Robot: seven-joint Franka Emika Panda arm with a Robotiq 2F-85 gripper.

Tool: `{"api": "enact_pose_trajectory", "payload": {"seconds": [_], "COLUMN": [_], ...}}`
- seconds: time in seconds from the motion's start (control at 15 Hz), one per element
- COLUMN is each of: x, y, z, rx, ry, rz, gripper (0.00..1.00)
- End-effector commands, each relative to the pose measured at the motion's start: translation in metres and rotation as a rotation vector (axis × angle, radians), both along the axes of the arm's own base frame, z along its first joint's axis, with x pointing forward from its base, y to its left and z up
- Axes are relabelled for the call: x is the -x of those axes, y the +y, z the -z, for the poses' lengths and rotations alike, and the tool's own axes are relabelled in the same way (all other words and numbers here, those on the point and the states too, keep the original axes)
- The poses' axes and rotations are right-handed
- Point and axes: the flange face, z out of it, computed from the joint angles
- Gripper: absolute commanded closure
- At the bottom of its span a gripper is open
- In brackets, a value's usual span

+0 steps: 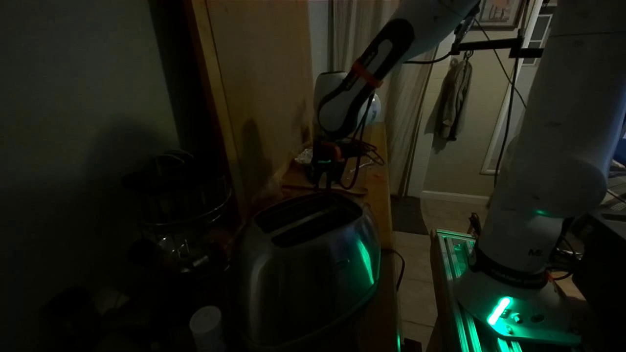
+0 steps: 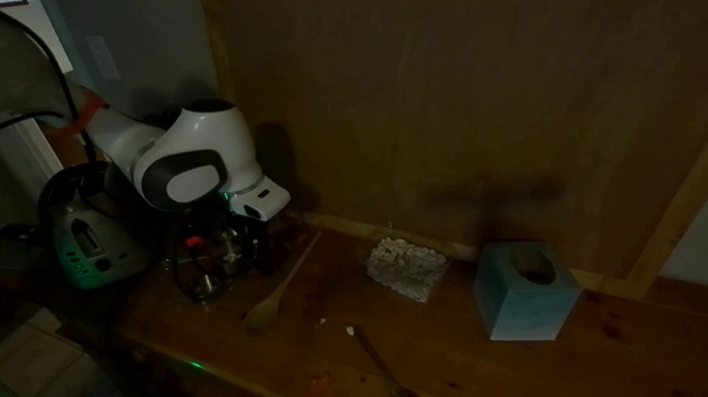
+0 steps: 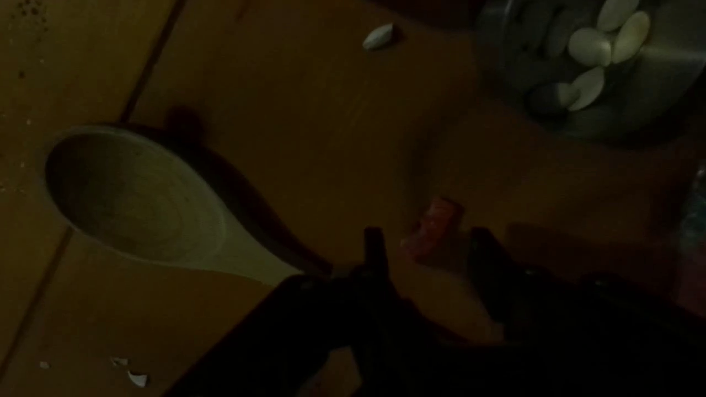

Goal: Put the orange thing on the wooden spoon then put it into the metal measuring cup

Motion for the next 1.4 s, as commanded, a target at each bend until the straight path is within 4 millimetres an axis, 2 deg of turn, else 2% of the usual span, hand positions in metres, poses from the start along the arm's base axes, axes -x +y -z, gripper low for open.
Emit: {"api": "enact_pose_trajectory", "payload": {"seconds": [0.0,0.07,0.2,0.27,0.33,0.4,0.67,0.87,0.93,1.33], "x": [-0.012,-0.012,-0.014,-0.016,-0.016,-0.018,-0.02,-0.021,-0.022,-0.014], "y": [-0.005,-0.006,-0.006,-0.007,-0.006,-0.007,-0.008,-0.009,-0.009,-0.012], "z": [0.007,0.009,0.012,0.012,0.013,0.014,0.017,0.016,0.015,0.001], "rx": [-0.007,-0.008,-0.011,-0.011,-0.012,-0.012,-0.01,-0.004,-0.003,0.033], "ry": [0.001,0.003,0.007,0.006,0.009,0.008,0.011,0.01,0.008,0.028], "rz": [0.05,0.056,0.065,0.068,0.071,0.073,0.085,0.089,0.091,0.046], "gripper": [0.25,0.33,0.38,0.45,0.62,0.66,0.94,0.99,0.95,0.95]}}
